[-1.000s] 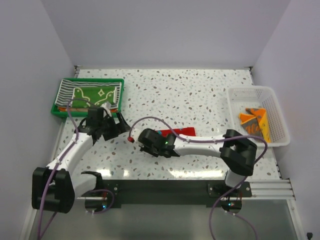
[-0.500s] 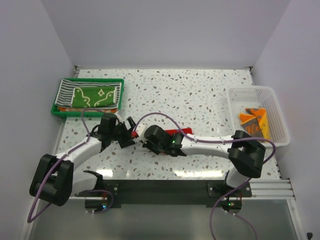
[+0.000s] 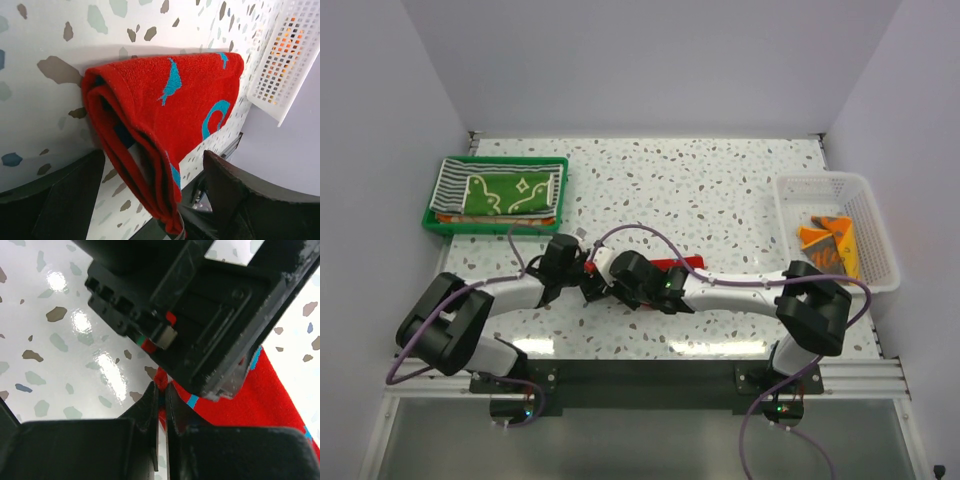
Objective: Fold and stack the towels
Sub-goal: Neatly place the folded towel into the bin
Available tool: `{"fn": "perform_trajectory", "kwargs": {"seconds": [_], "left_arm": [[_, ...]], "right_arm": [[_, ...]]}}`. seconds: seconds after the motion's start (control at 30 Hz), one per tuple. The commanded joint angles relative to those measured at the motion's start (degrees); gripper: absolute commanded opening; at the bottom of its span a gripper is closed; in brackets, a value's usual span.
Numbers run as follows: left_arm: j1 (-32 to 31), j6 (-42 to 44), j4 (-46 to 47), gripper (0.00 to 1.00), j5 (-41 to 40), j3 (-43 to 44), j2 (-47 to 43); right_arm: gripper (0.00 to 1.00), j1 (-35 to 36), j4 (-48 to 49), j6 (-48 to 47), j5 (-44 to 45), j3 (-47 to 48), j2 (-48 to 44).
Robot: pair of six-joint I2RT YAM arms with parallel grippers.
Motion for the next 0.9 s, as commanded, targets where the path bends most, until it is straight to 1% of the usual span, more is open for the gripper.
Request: {"fn": "perform_trajectory", "kwargs": {"seconds": [0.0, 0.03, 0.07, 0.13, 0.17, 0.2, 0.23, 0.27, 0.33, 0.37, 0.4, 0.43, 0.47, 0.5, 0.53, 0.57, 0.6, 0.63, 0.67, 0.7, 0.73, 0.77, 0.83, 0.87], "left_arm": [[-2.51, -2.42, 3.73, 0.84, -5.26, -1.28, 2.7], [-2.61, -2.77, 4.69, 0.81, -5.88, -1.55, 3.05], [-2.79, -2.78, 5.05, 0.74, -6.67, -1.64, 3.92], [-2.87, -2.69, 5.93, 0.65, -7.29, -1.99, 4.54], [-2.79, -2.6, 6.02, 0.54, -7.81, -1.99, 4.81], [-2.79, -2.43, 6.02, 0.49, -8.08, -1.99, 4.98], [-2.79, -1.99, 5.93, 0.42, -8.51, -1.9, 4.99], [-2.79, -1.55, 5.93, 0.3, -9.04, -1.81, 4.9], [-2.88, 0.2, 4.45, 0.17, -9.48, -0.68, 4.81], [-2.88, 1.26, 3.48, 0.05, -10.36, -0.06, 4.64], [-2.79, 2.22, 2.42, 0.0, -10.54, 1.6, 4.46], [-2.61, 4.93, -0.02, 0.0, -10.71, 2.75, 4.28], [-2.61, 6.7, -1.61, 0.0, -11.59, 4.06, 3.93], [-2.44, 8.54, -3.63, 0.0, -12.38, 7.38, 3.76], [-2.26, 13.09, -8.26, 0.0, -13.52, 9.33, 3.58], [-1.83, 15.57, -11.18, 0.0, -16.4, 11.61, 3.67], [-1.39, 17.85, -13.91, 0.0, -18.78, 16.51, 3.84], [-0.95, 21.97, -20.72, 0.0, -20.89, 18.64, 3.93], [0.97, 24.01, -22.88, 0.0, -23.09, 20.75, 4.19], [2.21, 27.77, -26.64, 0.0, -23.46, 24.95, 4.37], [3.61, 29.72, -28.33, 0.0, -23.46, 27.26, 4.63], [5.02, 31.57, -30.44, 0.0, -23.37, 29.71, 5.24], [9.41, 38.76, -38.5, 0.0, -25.2, 40.58, 6.3], [10.21, 38.8, -38.54, 0.0, -25.91, 40.64, 6.83]], "right_arm": [[0.0, 0.01, 3.44, 2.22, -0.67, -1.02, -3.22], [0.0, 0.01, 3.61, 2.49, -0.75, -1.11, -3.48], [0.0, 0.01, 3.7, 2.49, -0.76, -1.2, -3.49], [0.0, 0.01, 3.79, 2.66, -0.76, -1.63, -3.66], [0.0, 0.01, 3.96, 2.75, -0.76, -1.81, -3.92], [0.0, 0.01, 4.14, 2.84, -0.67, -2.16, -3.93], [0.0, 0.01, 4.4, 2.93, -0.75, -2.34, -4.19], [0.0, -0.08, 4.4, 2.93, -0.76, -2.51, -4.28], [0.0, 0.01, 4.58, 2.93, -0.67, -2.95, -4.36], [0.0, 0.01, 4.58, 3.02, -0.67, -3.04, -4.37], [0.0, 0.01, 4.67, 3.1, -0.67, -3.3, -4.45], [0.01, 0.01, 4.67, 3.1, -0.58, -3.39, -4.37], [0.09, 0.01, 4.75, 3.19, -0.32, -3.48, -4.45], [0.21, 0.01, 4.93, 3.28, -0.06, -3.92, -5.24], [0.45, 0.01, 5.19, 3.54, 0.21, -4.09, -5.77], [0.55, 0.01, 5.11, 3.63, 1.08, -4.36, -6.29], [0.63, 0.01, 4.76, 3.89, 1.26, -4.53, -6.91], [0.73, -0.08, 3.97, 4.07, 1.96, -4.62, -8.48], [0.77, 0.01, 3.18, 4.25, 2.58, -4.28, -9.19], [0.8, 0.01, 1.87, 4.59, 3.72, -3.84, -10.68], [0.84, 0.01, -0.41, 4.77, 3.99, -3.57, -11.48], [0.86, 0.01, -1.39, 5.21, 4.16, -3.4, -12.53], [0.89, 0.01, -3.41, 6.52, 4.6, -4.09, -15.51], [0.9, 0.01, -3.85, 6.53, 4.61, -4.36, -16.48]]}}
